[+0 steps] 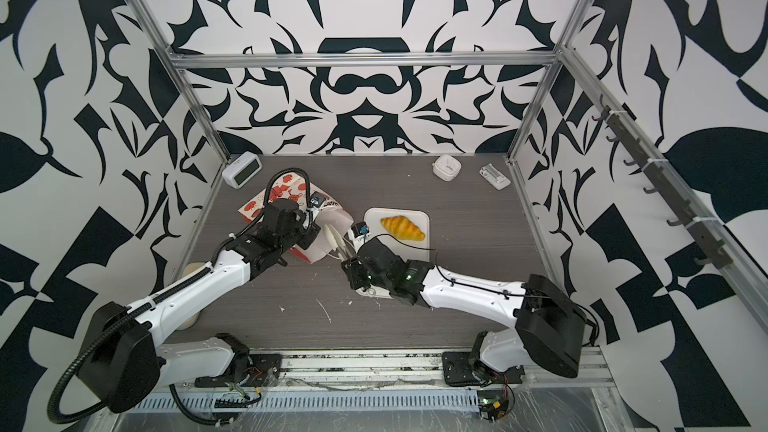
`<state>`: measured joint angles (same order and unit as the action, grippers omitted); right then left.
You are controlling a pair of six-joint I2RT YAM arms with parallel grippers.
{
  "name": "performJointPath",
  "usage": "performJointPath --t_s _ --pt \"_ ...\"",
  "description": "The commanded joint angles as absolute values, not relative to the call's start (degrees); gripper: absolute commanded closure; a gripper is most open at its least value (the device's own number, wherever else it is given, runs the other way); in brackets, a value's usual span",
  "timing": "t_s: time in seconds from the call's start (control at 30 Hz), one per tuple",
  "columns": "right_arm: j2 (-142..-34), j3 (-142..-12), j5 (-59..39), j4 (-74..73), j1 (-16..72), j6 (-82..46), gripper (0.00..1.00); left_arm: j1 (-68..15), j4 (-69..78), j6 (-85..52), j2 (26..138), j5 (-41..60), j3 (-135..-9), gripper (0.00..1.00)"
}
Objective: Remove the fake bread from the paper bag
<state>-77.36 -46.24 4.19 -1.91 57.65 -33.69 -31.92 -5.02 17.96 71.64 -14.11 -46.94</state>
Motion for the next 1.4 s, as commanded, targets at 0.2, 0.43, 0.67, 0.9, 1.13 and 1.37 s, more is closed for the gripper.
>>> performJointPath --t_s 0.2,0.43,0.67,0.9,1.13,1.37 --pt "-71.5 -45.4 8.4 -1.3 55.6 -34.2 0.66 -30.9 -2.8 20.2 68.9 -13.8 -48.0 0.95" --pt "-72.1 -45.1 6.6 -1.7 55.6 -35.8 0.66 -30.9 -3.5 20.8 66.6 -11.9 -49.0 0.95" --pt "-71.0 -44.3 5.5 -1.5 55.6 -36.6 0.67 -31.6 -2.4 18.5 69.1 -8.7 -49.5 0.94" --pt "-72.5 -44.2 0.9 -1.1 55.7 -36.9 0.67 -33.8 -2.3 17.7 68.3 -8.6 -49.0 0.94" --pt "-82.3 -48.1 -4.5 -4.7 56.5 -36.2 0.63 -34.4 -3.3 16.4 65.5 -9.1 -45.9 0.94" --pt "-90.0 -53.1 -5.5 -7.8 56.6 -35.8 0.54 -35.5 -4.4 16.3 65.3 -9.7 -45.4 0.94"
